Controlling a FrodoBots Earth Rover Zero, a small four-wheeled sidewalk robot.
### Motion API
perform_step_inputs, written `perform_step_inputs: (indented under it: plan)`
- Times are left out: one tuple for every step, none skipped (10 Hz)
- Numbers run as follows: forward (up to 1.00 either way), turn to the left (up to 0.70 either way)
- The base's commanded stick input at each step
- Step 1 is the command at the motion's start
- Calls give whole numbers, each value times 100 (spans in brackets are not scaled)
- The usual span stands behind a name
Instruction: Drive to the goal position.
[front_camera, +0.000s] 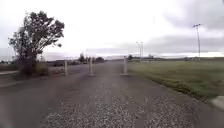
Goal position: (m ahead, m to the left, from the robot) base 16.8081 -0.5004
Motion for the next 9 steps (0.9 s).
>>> perform_step_inputs:
  plan:
    - [100,0]
    - [100,0]
    - [100,0]
    - [100,0]
    - [100,0]
    - [100,0]
    - [100,0]
    - [100,0]
    - [100,0]
